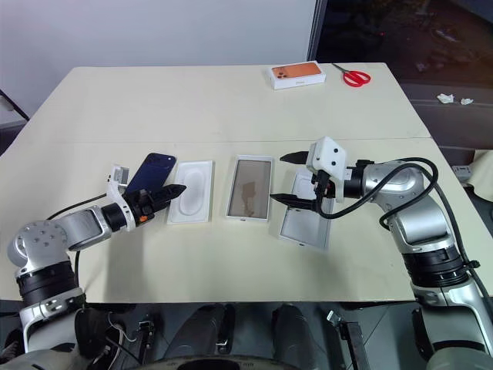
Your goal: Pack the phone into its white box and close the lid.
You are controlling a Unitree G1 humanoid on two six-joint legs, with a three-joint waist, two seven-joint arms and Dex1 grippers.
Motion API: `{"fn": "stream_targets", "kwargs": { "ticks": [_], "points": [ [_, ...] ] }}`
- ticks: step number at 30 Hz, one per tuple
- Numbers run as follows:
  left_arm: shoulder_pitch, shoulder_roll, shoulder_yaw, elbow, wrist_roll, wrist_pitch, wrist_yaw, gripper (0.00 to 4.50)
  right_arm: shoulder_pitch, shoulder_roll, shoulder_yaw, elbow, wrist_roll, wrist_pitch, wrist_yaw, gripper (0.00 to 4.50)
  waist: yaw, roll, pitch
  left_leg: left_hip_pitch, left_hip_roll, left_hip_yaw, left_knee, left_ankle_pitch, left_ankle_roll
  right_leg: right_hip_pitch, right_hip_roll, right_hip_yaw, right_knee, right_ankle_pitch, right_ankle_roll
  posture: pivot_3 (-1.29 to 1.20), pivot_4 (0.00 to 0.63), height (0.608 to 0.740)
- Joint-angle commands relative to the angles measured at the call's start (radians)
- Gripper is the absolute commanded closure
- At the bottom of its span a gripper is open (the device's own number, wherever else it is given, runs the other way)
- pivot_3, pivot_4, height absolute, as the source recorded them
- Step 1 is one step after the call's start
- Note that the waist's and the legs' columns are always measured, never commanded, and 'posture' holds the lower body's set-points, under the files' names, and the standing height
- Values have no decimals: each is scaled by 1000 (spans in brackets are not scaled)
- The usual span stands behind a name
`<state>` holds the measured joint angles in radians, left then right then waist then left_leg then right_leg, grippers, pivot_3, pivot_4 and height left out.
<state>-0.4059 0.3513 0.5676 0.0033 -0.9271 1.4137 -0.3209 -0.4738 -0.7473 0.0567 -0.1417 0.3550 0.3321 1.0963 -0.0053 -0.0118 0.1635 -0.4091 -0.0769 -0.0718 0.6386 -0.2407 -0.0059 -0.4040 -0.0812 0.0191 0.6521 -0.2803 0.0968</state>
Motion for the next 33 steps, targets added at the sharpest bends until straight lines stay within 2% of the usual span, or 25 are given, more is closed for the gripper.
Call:
{"fn": "stream_targets", "kwargs": {
  "ticks": [1, 7, 8, 9, 14, 23, 27, 33],
  "points": [
    [-11, -38, 4, 30, -21, 2, 16, 0, -6, -6, -17, -24, 1, -18, 3, 38, 1, 0, 0, 0, 0, 0, 0, 0, 0, 0, 0, 0, 0, 0, 0, 0, 150, 740],
    [-2, -79, 1, 41, -17, -17, 39, 0, -6, -6, -17, -30, 0, -19, 1, 38, 15, 0, 0, 0, 0, 0, 2, 0, 0, 1, 0, 0, 0, 0, 0, 0, 150, 740],
    [1, -81, 1, 43, -19, -18, 41, 568, -6, -6, -18, -31, 0, -19, 0, 0, 17, 0, 0, 0, 0, 0, 3, 0, -1, 1, 0, 0, 0, 0, 0, 0, 150, 740],
    [5, -83, 3, 44, -24, -16, 40, 817, -6, -7, -19, -32, 0, -19, -1, 0, 17, 0, 0, 0, 0, 0, 3, 0, -1, 1, 0, 0, 0, 0, 0, 0, 150, 740],
    [21, -84, 4, 49, -33, -14, 46, 3410, -5, -9, -19, -35, 1, -15, -1, 0, 17, 0, 0, 0, 0, 0, 4, 0, 0, 1, 0, 0, 0, 0, 0, 0, 150, 740],
    [30, -75, 5, 79, -28, -40, 50, 3410, -15, -3, -16, -38, 0, -17, -5, 0, 16, 0, 0, 0, 0, 0, 4, -1, 0, 1, 0, 0, 0, 0, 0, 0, 150, 740],
    [27, -78, 11, 83, -42, -41, 50, 4477, -15, -3, -15, -42, -2, -17, -8, 0, 16, 2, -1, 0, 0, 0, 4, -1, 0, 2, 0, 0, 0, 0, 0, 0, 150, 740],
    [12, -79, 51, 78, -117, -21, 41, 4477, -15, -1, -19, -47, 2, -13, -15, 0, 16, 2, -1, 0, 0, 0, 4, -1, 1, 2, 0, 0, 0, 0, 0, 0, 150, 740]
  ]
}}
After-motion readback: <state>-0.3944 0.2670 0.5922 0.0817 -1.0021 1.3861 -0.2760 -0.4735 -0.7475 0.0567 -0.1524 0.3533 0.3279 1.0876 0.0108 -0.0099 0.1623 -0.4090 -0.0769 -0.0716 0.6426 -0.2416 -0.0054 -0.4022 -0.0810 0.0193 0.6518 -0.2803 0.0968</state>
